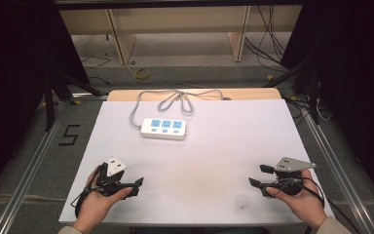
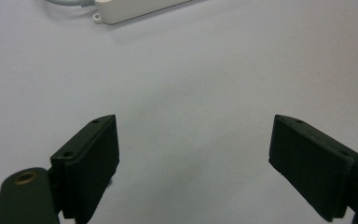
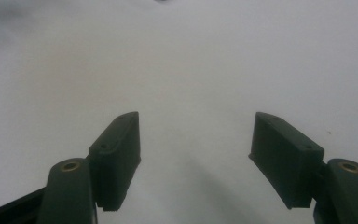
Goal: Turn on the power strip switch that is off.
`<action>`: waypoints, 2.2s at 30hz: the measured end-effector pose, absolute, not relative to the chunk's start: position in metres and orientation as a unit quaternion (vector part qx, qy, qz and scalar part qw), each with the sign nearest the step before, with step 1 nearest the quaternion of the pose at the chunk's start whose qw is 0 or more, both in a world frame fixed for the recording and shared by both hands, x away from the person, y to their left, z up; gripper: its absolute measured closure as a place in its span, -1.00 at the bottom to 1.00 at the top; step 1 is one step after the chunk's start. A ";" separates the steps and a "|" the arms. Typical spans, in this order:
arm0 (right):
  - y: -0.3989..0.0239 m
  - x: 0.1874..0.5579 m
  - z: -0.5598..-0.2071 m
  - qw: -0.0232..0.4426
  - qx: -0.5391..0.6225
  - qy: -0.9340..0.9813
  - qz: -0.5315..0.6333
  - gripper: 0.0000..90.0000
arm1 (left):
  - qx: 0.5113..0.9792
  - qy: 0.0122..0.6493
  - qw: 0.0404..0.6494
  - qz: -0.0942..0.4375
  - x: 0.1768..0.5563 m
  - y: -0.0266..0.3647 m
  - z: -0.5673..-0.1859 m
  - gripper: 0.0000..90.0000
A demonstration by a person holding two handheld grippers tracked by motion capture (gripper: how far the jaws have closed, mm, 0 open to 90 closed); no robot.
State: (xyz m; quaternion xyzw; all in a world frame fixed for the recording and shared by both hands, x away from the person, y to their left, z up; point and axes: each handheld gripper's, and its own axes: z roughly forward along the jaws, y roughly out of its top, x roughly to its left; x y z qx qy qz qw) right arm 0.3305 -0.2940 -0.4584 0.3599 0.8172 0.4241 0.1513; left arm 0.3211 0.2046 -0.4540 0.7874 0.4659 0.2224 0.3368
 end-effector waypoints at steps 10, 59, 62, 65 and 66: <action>-0.293 0.330 -0.458 0.155 0.358 0.818 0.423 -0.26 | 0.772 0.474 0.345 0.245 0.347 0.196 -0.444 -0.48; -0.287 0.329 -0.458 0.144 0.348 0.824 0.424 -0.27 | 0.795 0.456 0.332 0.223 0.417 0.161 -0.430 0.99; -0.286 0.329 -0.457 0.143 0.350 0.823 0.424 -0.27 | 0.792 0.458 0.336 0.224 0.419 0.160 -0.430 1.00; -0.285 0.330 -0.457 0.142 0.351 0.823 0.423 -0.27 | 0.793 0.457 0.335 0.224 0.421 0.160 -0.428 1.00; -0.285 0.330 -0.458 0.141 0.350 0.824 0.423 -0.27 | 0.792 0.458 0.336 0.224 0.421 0.159 -0.428 1.00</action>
